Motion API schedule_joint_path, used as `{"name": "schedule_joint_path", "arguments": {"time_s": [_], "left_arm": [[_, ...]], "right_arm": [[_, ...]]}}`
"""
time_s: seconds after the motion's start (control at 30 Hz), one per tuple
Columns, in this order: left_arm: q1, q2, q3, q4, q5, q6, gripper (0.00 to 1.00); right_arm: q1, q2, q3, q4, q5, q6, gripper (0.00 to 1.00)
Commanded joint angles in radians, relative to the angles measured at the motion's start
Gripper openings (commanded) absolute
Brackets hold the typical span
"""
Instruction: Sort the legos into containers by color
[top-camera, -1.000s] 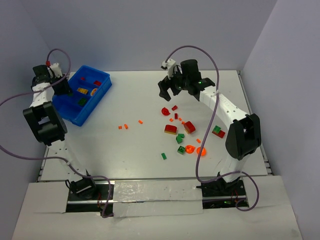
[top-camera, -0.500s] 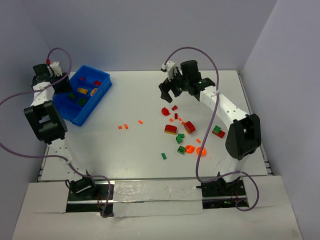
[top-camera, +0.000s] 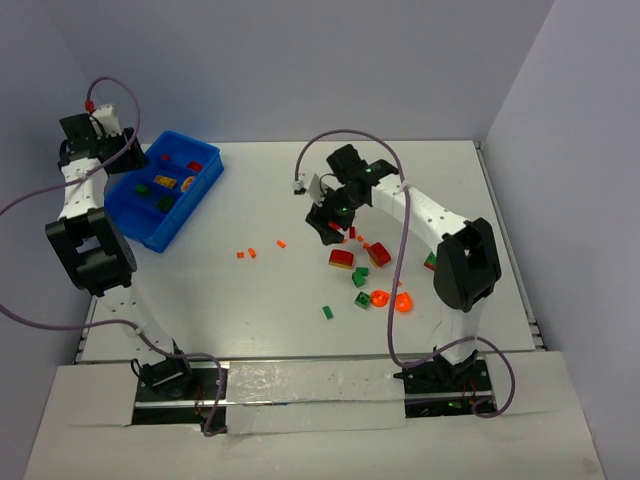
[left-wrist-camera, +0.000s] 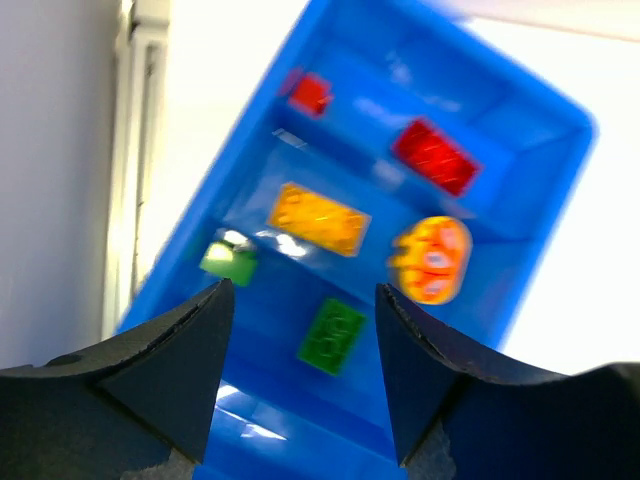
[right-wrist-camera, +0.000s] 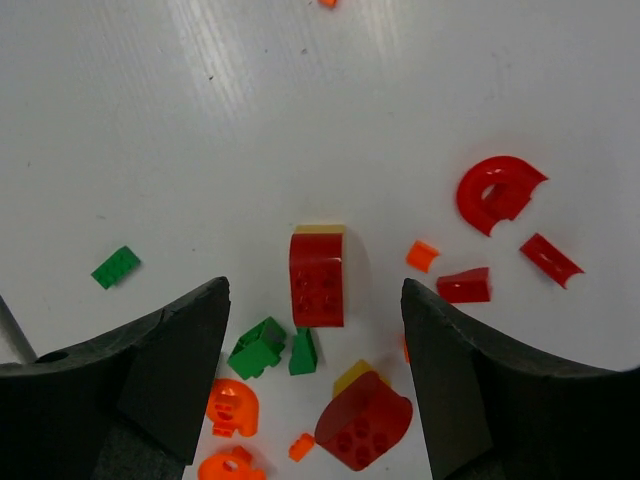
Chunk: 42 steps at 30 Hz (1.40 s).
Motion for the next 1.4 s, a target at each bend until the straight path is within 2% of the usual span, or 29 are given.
{"name": "schedule_joint_path", "arguments": {"time_s": [0.0, 0.27, 0.77, 0.97, 1.23, 1.33, 1.37], "left_arm": [[-0.031, -0.12, -0.024, 0.049, 0.052, -0.052, 0.68], [-0.035, -0.136, -0.049, 0.026, 0.05, -0.106, 0.69], [-0.035, -0.14, -0.052, 0.017, 0.051, -0.1, 0.69], [-0.035, -0.155, -0.077, 0.025, 0.058, -0.098, 0.69], [-0.034, -0.159, -0.086, 0.025, 0.067, -0.093, 0.69], [-0.035, -0.161, -0.092, 0.024, 0.071, -0.091, 0.68], [-0.035, -0.162, -0.092, 0.023, 0.076, -0.09, 0.68]], "right_arm": [[0.019, 0.041, -0.009, -0.055, 0.103, 0.043, 0.76], [0.048, 0.094, -0.074, -0.039, 0.224, 0.109, 0.76], [0.059, 0.164, -0.059, -0.061, 0.223, 0.108, 0.7], [0.058, 0.173, -0.062, -0.052, 0.242, 0.104, 0.56], [0.058, 0.193, -0.054, -0.055, 0.247, 0.092, 0.53], [0.058, 0.19, -0.052, -0.047, 0.255, 0.089, 0.45], [0.059, 0.19, -0.049, -0.046, 0.259, 0.087, 0.39]]}}
